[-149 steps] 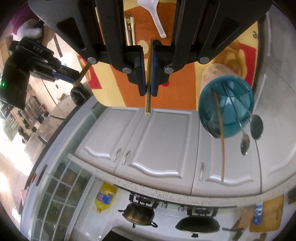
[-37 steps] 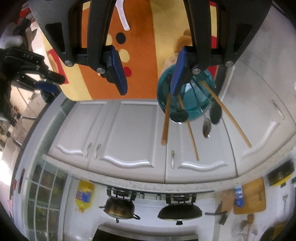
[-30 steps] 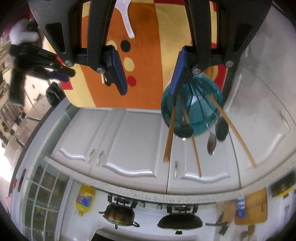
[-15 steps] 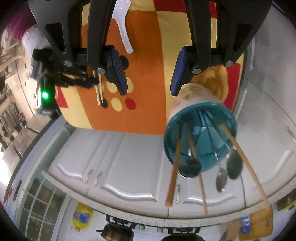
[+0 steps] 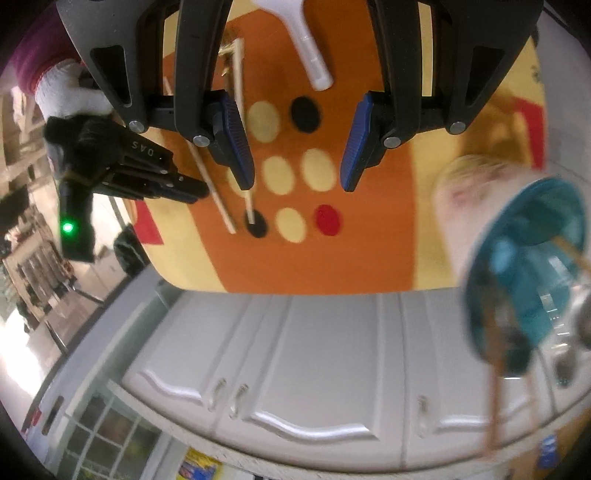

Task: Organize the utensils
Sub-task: 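Grasp a wooden chopstick with the left tool while the right tool grasps another chopstick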

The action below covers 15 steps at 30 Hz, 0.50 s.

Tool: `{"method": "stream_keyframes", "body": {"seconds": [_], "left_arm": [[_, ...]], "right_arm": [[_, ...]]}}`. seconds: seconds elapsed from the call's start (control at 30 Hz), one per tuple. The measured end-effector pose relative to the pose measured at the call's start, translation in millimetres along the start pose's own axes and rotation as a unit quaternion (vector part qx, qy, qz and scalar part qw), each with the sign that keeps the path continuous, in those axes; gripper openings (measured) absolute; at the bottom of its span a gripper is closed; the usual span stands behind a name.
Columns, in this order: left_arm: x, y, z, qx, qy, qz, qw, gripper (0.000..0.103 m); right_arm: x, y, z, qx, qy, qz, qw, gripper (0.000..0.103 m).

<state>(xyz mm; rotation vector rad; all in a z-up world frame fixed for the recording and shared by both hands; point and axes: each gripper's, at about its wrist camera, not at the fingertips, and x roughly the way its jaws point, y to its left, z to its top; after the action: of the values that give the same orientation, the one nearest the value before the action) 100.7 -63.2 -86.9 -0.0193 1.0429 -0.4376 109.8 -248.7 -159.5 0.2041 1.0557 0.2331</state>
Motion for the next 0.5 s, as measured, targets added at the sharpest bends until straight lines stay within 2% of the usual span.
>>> {"method": "stream_keyframes", "body": {"seconds": [0.13, 0.37, 0.5], "left_arm": [[29, -19, 9, 0.020, 0.029, -0.018, 0.9992, 0.048], [75, -44, 14, 0.046, 0.078, -0.026, 0.9956, 0.047], [94, -47, 15, 0.050, 0.091, -0.023, 0.9943, 0.022]], "right_arm": [[-9, -3, 5, 0.002, -0.009, 0.010, 1.000, 0.017], [-16, -4, 1, 0.003, -0.011, 0.022, 1.000, 0.017], [-12, -4, 5, 0.000, -0.008, 0.024, 1.000, 0.017]]}}
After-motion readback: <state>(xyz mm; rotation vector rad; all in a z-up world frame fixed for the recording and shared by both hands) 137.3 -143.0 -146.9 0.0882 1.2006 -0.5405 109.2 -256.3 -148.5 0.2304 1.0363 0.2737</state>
